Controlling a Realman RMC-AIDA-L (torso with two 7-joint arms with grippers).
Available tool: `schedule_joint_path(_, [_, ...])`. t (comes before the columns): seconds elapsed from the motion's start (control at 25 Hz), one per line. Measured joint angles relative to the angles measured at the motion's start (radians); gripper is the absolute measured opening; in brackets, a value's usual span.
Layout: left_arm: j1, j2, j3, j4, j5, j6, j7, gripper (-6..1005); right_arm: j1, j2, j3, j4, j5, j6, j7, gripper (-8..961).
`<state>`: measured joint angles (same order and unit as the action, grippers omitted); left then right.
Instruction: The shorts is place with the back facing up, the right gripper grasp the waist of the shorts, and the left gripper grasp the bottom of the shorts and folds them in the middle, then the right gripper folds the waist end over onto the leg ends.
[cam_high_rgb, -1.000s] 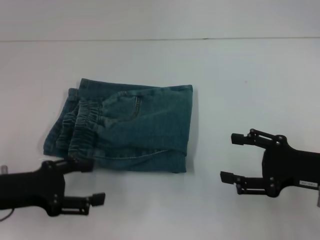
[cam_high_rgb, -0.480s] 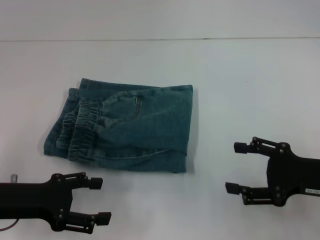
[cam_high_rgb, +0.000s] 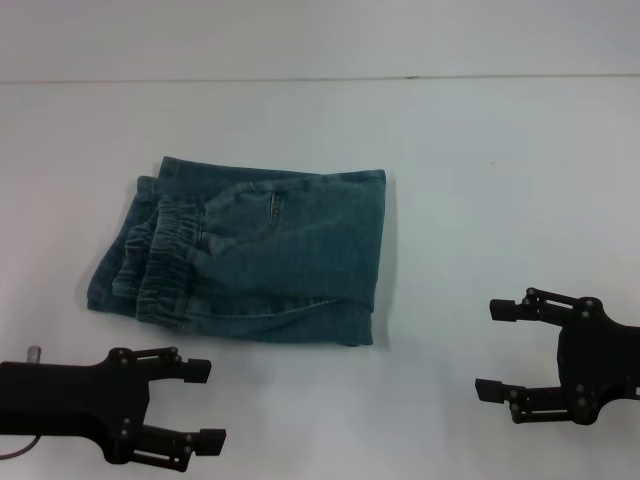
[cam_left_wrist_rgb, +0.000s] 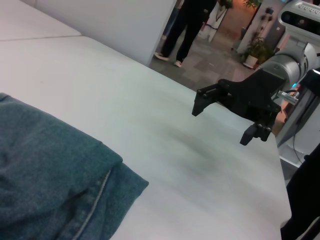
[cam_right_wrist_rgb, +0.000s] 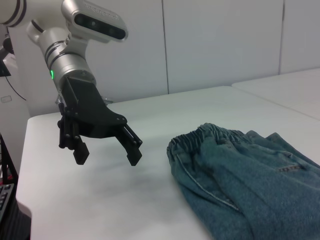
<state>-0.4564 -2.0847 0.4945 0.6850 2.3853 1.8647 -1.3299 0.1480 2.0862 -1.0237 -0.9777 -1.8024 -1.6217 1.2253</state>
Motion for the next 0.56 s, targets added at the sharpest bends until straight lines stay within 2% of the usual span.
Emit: schedule_joint_path(0.56, [-0.006,0.0,0.007,0.002,0.022,0.012,-0.003,936,0.013,0.002,0.002,0.001,0.0,0.002,-0.005,924])
